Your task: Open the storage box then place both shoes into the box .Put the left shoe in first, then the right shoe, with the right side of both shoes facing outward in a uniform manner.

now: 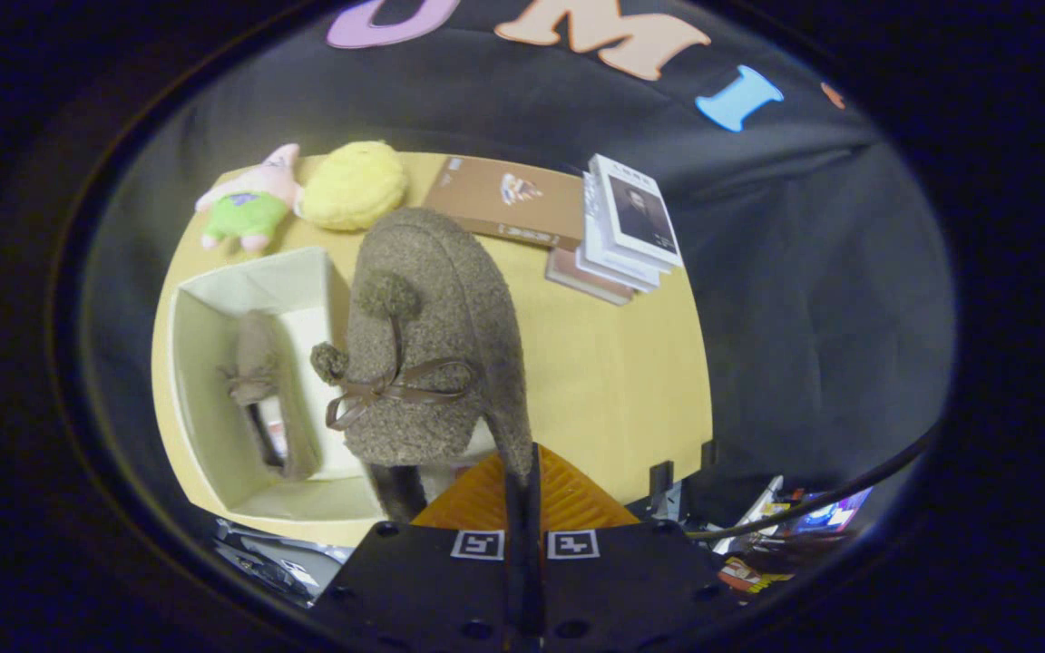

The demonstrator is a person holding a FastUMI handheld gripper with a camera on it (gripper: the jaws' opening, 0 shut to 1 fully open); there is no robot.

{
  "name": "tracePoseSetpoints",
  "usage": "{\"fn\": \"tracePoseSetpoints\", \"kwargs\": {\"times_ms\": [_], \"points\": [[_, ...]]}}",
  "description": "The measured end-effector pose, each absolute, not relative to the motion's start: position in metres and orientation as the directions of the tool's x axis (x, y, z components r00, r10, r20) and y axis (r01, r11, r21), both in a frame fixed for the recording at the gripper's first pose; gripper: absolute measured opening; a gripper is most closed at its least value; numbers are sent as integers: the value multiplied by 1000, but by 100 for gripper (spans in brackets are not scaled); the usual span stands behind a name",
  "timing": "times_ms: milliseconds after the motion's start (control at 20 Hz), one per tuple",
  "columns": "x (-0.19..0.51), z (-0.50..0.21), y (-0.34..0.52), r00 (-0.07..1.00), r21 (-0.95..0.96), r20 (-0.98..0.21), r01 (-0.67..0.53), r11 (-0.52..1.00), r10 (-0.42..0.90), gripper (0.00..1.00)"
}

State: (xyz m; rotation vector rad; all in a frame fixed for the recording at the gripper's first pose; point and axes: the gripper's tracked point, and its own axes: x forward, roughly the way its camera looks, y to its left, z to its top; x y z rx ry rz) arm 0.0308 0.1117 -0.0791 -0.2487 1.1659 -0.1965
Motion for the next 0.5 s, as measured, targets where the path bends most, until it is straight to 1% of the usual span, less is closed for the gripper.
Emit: {"fn": "tracePoseSetpoints", "kwargs": {"times_ms": [200, 350, 500], "points": [[35, -89, 177, 403, -251, -892, -57, 966, -207, 4], [34, -116, 212, 365, -216, -916, -96, 972, -167, 4], [35, -148, 233, 313, -185, -939, -108, 977, -144, 4]]}}
